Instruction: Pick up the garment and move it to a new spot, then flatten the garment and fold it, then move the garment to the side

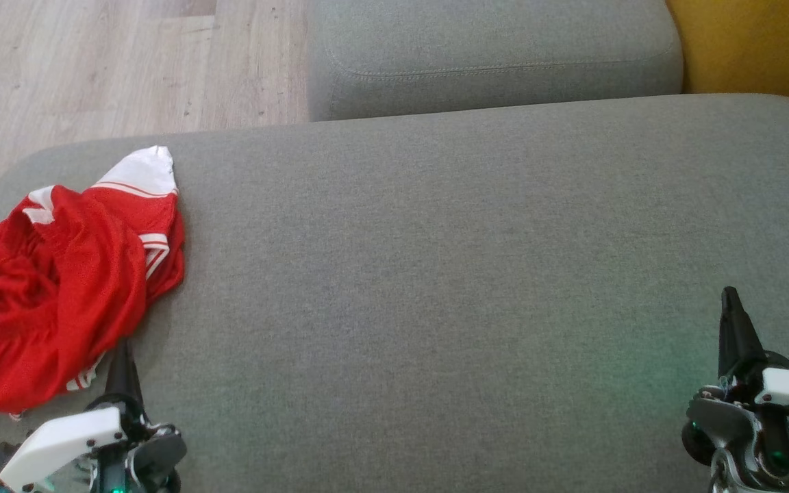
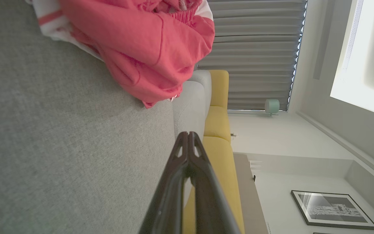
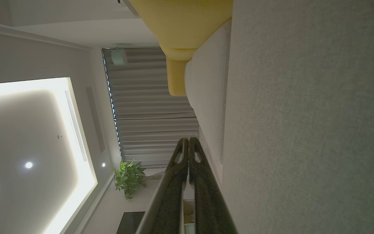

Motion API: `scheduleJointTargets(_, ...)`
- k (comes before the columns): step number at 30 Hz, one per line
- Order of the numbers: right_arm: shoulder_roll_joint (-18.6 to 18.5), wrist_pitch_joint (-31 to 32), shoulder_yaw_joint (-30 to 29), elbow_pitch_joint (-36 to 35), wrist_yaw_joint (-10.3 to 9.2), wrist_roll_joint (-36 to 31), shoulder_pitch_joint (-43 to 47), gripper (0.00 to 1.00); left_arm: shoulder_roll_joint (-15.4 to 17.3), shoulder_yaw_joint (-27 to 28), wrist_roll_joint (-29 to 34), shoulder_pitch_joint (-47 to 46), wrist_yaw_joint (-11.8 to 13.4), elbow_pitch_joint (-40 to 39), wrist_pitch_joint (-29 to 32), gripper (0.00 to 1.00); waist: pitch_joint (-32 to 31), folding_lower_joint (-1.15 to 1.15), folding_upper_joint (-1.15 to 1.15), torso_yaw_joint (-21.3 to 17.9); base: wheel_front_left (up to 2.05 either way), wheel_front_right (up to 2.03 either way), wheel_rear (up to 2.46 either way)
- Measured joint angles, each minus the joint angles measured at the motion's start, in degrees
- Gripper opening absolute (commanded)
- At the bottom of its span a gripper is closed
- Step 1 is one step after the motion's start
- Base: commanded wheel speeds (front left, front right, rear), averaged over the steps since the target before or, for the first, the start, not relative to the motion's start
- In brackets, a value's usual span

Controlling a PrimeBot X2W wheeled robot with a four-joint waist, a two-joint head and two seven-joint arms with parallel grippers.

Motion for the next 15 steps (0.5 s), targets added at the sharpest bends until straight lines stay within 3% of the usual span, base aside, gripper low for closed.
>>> scheduleJointTargets(5,0.0,0.0,0.0,0.0,0.0,0.0,0.0,0.0,0.0,0.0,0.0,0.0,0.0,0.0,0.0,0.0,0.0,0.0,0.0,0.0,0.0,0.0,0.0)
scheduleJointTargets(6,0.01,-0.01,0.03,0.38,0.0,0.0,0.06,1.0,0.0,-0.05,-0.01,0.06,0.02,0.36,-0.02,1.0,0.0,0.0,0.0,0.0,0.0,0.0,0.0)
scheduleJointTargets(15,0.45,-0.6,0.99,4.41,-0.08,-0.33,3.85,1.0,-0.38,-0.9,0.35,3.59,0.04,4.47,-0.67,1.0,-0.21,0.0,0.0,0.01,0.0,0.0,0.0)
